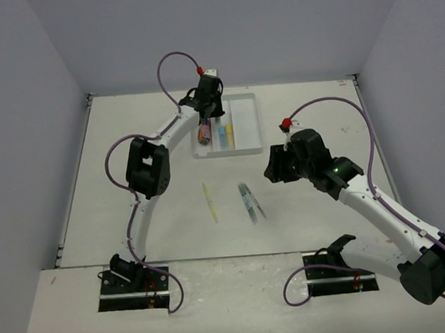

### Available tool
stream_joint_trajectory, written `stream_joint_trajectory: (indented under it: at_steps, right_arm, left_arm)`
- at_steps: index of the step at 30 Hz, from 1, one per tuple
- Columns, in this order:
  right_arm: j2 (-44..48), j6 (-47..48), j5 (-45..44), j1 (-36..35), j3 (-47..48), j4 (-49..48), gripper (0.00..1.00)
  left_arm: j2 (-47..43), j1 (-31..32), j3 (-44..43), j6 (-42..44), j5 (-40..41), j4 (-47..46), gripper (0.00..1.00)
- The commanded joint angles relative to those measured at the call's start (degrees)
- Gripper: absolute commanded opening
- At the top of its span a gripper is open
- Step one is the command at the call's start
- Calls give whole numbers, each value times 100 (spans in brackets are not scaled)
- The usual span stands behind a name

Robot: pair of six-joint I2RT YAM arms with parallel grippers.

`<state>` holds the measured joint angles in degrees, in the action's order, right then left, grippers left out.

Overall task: Sort the stationery into containers
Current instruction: Place the pen in the storage box.

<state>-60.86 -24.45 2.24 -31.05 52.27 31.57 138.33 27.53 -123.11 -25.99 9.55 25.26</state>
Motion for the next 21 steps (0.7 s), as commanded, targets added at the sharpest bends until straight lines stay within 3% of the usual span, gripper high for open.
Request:
stream_joint_trajectory:
  at_steps: [1, 16, 17, 19, 21]
  right_arm:
    - [-58, -26, 22, 29, -86, -222, 50]
    - [-137, -69, 123, 37, -59, -239, 51]
    - [-132, -73, 132, 37, -57, -239, 51]
    - [-112, -86, 142, 37, -47, -239, 52]
    - [-98, -87, 130, 37, -42, -231, 52]
  left_arm:
    - [42, -2, -257, -265, -88, -313, 0]
    - [-708, 86, 1155, -456, -2, -597, 4]
    - [-742, 90, 1232, -460, -10, -632, 9]
    - [-811, 103, 1360, -467, -23, -694, 31]
    - [-856, 107, 1420, -486, -73, -710, 41]
